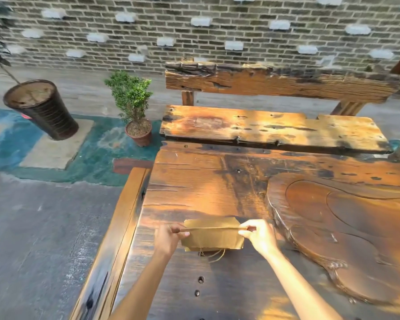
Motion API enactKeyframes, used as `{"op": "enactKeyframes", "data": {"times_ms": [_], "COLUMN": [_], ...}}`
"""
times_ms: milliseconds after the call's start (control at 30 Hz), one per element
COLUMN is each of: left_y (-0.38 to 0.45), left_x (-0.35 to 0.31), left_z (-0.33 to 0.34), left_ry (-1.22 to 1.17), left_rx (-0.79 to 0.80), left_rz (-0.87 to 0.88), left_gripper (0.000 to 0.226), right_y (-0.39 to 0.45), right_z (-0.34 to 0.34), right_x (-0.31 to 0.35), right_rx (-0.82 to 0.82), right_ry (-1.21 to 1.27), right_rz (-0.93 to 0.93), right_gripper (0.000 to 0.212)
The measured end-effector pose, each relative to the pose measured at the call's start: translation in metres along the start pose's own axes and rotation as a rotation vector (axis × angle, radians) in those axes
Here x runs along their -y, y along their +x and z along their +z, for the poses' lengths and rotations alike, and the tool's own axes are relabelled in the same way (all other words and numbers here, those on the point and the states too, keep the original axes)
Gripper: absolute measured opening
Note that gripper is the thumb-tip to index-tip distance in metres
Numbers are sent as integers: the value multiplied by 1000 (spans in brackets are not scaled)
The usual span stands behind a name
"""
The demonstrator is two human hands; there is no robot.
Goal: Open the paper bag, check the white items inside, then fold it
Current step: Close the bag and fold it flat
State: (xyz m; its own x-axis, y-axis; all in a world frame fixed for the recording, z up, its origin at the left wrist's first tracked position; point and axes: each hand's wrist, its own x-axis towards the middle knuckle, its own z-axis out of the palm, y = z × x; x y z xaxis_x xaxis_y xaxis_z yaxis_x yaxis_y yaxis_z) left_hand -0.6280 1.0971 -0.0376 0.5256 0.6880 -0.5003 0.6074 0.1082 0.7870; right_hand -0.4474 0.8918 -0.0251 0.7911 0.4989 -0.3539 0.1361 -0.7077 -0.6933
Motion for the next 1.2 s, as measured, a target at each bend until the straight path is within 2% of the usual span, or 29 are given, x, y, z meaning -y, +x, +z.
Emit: {"op": "enactKeyframes", "data": {"times_ms": [400,667,767,1067,1200], "left_y": [23,26,23,25,31], "left_x": [42,37,33,36,40], "left_z": [19,17,19,25,25], "left_ry": [135,142,142,213,194], "left_rx": [37,114,175,145,140], "left_rz": [-91,-56,-16,38,20], "left_gripper": [4,16,20,13,18], "right_y": [8,13,11,6,11], "right_z": [29,24,26,35,35], "right_x": [-33,-33,-30,-25,-28], "right_rx": [85,153,170,91,65], "right_ry": [-15,-46,-55,-79,-127], "right_rz": [173,131,104,89,94], "right_gripper": [15,24,18,6,12]}}
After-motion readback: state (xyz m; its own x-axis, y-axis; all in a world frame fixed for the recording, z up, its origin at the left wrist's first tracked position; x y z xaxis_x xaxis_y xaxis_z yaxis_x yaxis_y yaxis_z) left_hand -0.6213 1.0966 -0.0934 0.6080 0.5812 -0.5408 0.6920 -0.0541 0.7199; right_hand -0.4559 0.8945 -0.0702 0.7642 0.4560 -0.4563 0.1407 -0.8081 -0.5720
